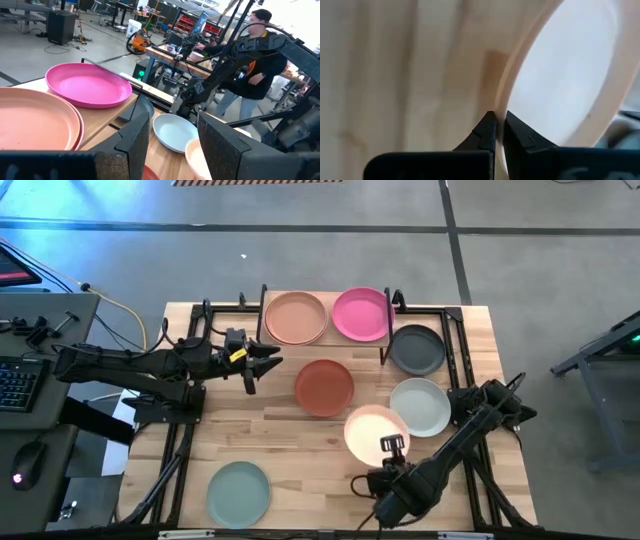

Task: Place and stack plates onto a shelf
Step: Stack the light orange plate on top of the pink plate

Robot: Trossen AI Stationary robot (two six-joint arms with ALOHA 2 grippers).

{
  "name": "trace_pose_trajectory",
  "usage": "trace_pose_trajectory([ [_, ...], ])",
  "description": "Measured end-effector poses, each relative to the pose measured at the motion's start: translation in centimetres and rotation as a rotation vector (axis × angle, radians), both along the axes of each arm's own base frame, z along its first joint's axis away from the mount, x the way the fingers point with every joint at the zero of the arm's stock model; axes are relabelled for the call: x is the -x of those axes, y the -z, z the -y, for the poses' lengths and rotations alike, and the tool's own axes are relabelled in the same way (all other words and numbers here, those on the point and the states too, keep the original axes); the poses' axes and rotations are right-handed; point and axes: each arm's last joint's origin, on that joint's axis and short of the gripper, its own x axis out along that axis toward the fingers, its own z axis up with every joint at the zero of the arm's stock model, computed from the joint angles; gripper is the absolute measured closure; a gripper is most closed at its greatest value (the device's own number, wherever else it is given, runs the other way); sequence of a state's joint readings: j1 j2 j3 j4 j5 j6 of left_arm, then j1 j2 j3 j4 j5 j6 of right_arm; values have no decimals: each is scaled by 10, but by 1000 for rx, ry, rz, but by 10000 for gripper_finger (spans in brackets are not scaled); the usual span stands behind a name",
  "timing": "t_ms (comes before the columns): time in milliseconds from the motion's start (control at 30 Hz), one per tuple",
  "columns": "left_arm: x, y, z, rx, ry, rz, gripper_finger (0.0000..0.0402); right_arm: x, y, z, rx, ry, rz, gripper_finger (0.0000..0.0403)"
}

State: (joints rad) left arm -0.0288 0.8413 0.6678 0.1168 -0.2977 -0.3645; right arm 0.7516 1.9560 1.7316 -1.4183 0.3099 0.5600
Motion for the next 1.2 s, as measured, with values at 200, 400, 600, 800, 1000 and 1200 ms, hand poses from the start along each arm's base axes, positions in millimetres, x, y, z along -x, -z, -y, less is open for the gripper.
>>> trace_pose_trajectory([
  [200, 0, 0, 0, 0, 0, -1, 245, -12, -37, 19, 114, -24, 66, 403],
  [400, 0, 0, 0, 0, 0, 0, 245, -30, -61, 39, 152, -66, 132, 403],
  [600, 0, 0, 0, 20, 8, 5, 245, -44, -62, 61, 192, -93, 99, 403],
  [800, 5, -5, 3, 118, 99, 53, 245, -57, -63, 87, 230, -103, 64, 403],
  [1000, 30, -22, 0, 189, 156, 176, 245, -72, -63, 122, 285, -74, 35, 403],
  [1200, 60, -38, -7, 125, 118, 298, 245, -81, -71, 172, 302, 13, 14, 403],
])
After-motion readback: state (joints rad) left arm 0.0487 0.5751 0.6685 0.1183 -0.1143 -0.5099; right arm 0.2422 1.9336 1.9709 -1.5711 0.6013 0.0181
